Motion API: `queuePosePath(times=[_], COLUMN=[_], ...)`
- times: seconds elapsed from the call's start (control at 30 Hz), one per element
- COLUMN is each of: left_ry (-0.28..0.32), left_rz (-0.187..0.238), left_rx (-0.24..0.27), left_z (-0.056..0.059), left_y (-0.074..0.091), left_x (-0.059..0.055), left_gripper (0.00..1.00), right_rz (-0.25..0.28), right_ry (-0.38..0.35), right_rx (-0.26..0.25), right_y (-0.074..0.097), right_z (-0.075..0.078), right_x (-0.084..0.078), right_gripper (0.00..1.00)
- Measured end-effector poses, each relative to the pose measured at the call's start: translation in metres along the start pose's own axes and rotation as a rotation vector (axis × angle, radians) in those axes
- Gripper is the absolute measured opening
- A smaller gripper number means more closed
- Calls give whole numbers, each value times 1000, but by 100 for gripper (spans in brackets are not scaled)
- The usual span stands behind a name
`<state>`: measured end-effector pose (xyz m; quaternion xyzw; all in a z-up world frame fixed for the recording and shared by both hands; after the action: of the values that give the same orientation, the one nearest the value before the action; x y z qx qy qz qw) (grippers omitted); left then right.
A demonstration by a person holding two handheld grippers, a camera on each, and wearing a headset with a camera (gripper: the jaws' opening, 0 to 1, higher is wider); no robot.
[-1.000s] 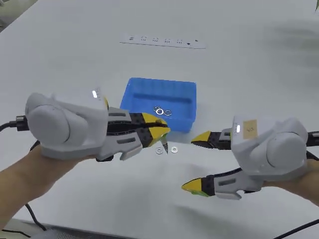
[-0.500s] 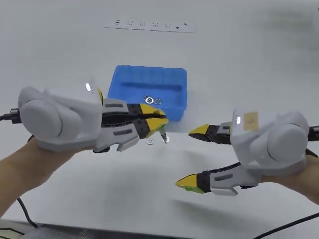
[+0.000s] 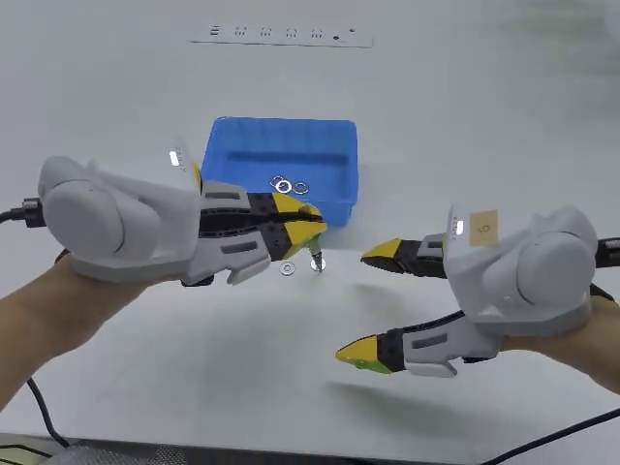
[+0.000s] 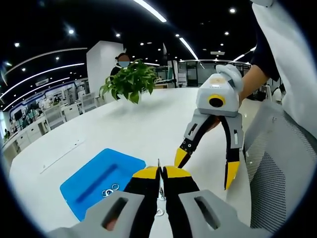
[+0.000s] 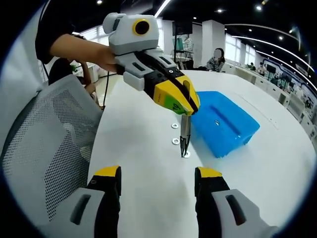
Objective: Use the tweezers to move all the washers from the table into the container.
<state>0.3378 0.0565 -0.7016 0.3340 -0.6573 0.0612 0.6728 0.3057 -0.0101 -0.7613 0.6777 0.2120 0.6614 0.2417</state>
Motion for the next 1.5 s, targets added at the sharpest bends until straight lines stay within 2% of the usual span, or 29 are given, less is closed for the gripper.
queuePosePath(times=[0.13,0.27,0.37,0.5,0.57,0.7,0.83,1.03,1.13,1.27,1.37,1.43,1.5], left_ry=[-40,-59,-68,-63,-61,-61,-66,-74,-80,-83,-52,-66,-63], left_rz=[-53,-94,-109,-118,-122,-129,-133,-137,-141,-150,-162,-165,-167], left_rx=[-46,-57,-59,-47,-45,-44,-48,-56,-57,-53,-19,-5,17], left_z=[2,0,2,1,1,1,2,4,5,6,6,7,6], left_y=[2,4,3,2,1,1,0,-1,-2,-4,-6,-7,-5], left_x=[-1,-3,-2,-2,-1,-1,-2,-1,0,1,2,1,0], left_gripper=[6,6,6,6,6,6,6,6,6,6,7,8,16], right_rz=[6,3,22,33,29,24,-11,-41,-52,-64,-56,-52,-28], right_ry=[12,36,47,70,77,94,149,190,202,236,235,237,225], right_rx=[8,9,15,24,42,103,135,140,162,167,149,141,145], right_y=[-7,-15,-20,-27,-31,-37,-40,-40,-40,-40,-38,-37,-35], right_z=[5,16,22,27,29,29,29,35,34,33,34,32,30], right_x=[7,15,26,33,34,35,36,37,37,37,36,36,39], right_gripper=[61,61,59,50,45,28,24,12,11,10,10,10,10])
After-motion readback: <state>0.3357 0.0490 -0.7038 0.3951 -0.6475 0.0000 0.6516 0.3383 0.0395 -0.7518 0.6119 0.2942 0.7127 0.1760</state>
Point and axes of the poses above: the centre of the closed fingertips' face, and the gripper's own axes: y roughly backward along the fingers, z roughly to its right, x roughly out of its top, the point moved 3 cm from there along y, roughly backward along the fingers, and after that the axes turned 1 degree about y, right-handed, at the moved point
